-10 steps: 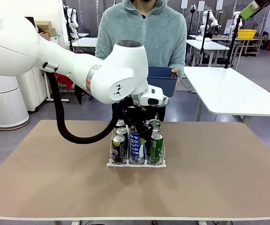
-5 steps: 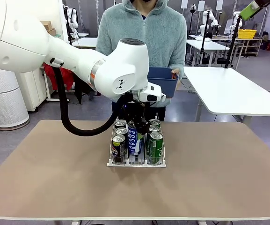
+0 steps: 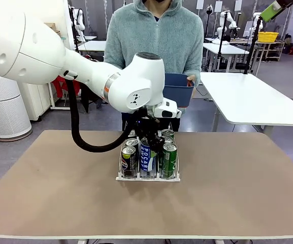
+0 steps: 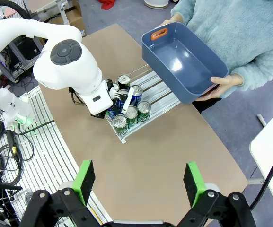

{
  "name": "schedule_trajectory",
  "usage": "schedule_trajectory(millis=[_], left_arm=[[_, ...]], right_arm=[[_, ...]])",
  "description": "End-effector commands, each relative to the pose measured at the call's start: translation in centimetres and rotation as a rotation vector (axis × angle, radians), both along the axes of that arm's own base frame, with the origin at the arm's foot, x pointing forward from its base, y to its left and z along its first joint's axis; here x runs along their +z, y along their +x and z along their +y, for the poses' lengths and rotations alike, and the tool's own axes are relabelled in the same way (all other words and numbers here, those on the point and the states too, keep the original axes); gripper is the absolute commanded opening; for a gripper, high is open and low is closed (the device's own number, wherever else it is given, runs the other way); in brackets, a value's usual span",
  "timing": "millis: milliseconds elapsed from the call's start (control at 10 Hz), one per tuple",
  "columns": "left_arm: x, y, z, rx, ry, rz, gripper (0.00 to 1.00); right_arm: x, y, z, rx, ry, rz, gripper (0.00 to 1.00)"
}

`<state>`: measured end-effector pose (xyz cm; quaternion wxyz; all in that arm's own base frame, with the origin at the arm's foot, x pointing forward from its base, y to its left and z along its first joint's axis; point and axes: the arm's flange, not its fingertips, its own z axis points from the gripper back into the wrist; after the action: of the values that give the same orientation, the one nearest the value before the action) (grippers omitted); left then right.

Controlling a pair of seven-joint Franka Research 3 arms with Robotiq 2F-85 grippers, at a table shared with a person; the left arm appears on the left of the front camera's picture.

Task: Fill the beverage cans into the dispenser.
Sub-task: Place the picked Ionic drink in the line of the Automatic Can Dispenser with the same cans.

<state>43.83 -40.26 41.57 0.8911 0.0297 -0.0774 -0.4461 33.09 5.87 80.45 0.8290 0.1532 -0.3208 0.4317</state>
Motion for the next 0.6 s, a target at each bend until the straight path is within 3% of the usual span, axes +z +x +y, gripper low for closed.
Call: schedule_trajectory(millis=[0,200,300,500], left_arm=[[0.0,0.7,-0.1,-0.003,-0.008,-0.057,0.57],[0.8,-0.5,0.0,-0.067,-0.066,-0.013,0.57],[-0.4,0.0,-0.3,-0.006,-0.006,0.001,0.57],[-0.2,-0.3,-0.6,-0.025,-0.019,0.002,0.57]], right_arm=[[-0.3,-0.3,0.2,-0.007,0.0,0.004,1.0],[-0.3,-0.3,0.2,-0.007,0.0,0.004,1.0],[-0.3,-0.3,0.2,-0.007,0.0,0.004,1.0],[-0.3,-0.3,0.2,-0.007,0.0,0.004,1.0]])
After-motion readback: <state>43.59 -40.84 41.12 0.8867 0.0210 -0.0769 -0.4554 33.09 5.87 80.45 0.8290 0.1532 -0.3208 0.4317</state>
